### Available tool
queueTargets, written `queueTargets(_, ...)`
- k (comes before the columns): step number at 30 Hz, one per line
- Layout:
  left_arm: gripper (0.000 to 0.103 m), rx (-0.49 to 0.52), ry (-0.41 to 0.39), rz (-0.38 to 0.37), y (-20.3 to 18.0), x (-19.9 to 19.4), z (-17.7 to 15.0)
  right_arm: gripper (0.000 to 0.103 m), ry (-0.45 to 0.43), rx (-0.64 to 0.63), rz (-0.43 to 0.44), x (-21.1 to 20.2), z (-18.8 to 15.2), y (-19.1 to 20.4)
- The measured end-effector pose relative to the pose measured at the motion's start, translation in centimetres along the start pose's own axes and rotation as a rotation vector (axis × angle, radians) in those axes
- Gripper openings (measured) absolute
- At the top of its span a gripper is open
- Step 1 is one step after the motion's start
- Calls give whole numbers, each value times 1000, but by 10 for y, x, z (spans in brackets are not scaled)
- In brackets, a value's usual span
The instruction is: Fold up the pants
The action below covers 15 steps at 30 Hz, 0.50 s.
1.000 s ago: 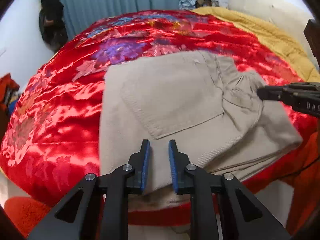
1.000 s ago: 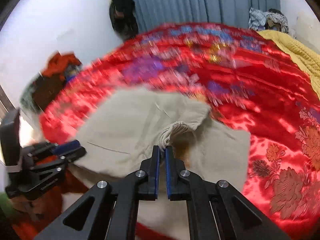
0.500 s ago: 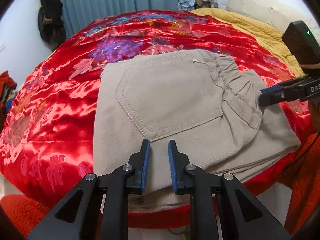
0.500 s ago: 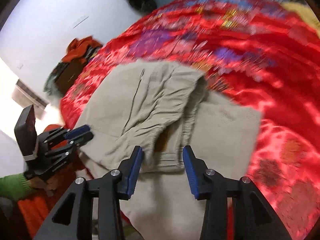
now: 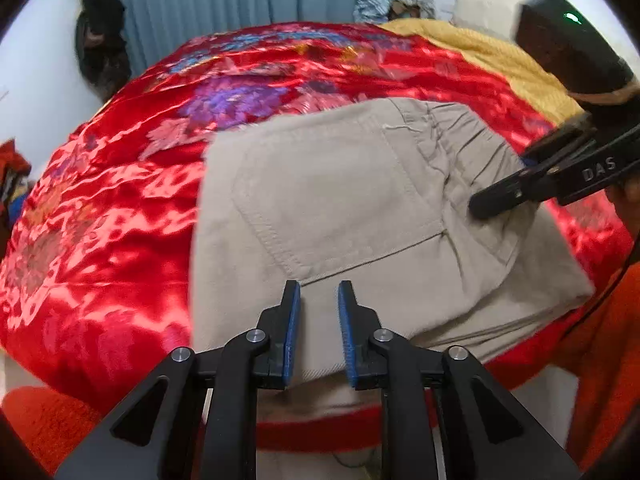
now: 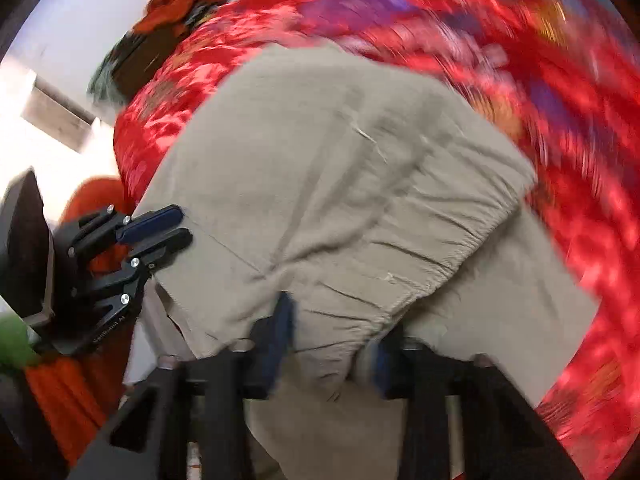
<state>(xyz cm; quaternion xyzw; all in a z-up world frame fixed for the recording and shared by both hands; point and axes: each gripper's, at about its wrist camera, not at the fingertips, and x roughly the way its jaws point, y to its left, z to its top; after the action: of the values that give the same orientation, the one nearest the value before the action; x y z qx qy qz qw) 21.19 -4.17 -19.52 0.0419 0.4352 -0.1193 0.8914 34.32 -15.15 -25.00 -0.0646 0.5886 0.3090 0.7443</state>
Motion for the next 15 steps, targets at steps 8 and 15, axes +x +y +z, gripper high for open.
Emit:
queueTargets(8,45,-157,-134,-77,36,-75,24,23,-227,72,97,-83,-20,26)
queueTargets(15,46,-96,-65,-53,20,-53,16,23,-188,311,93,-72,-80,-19)
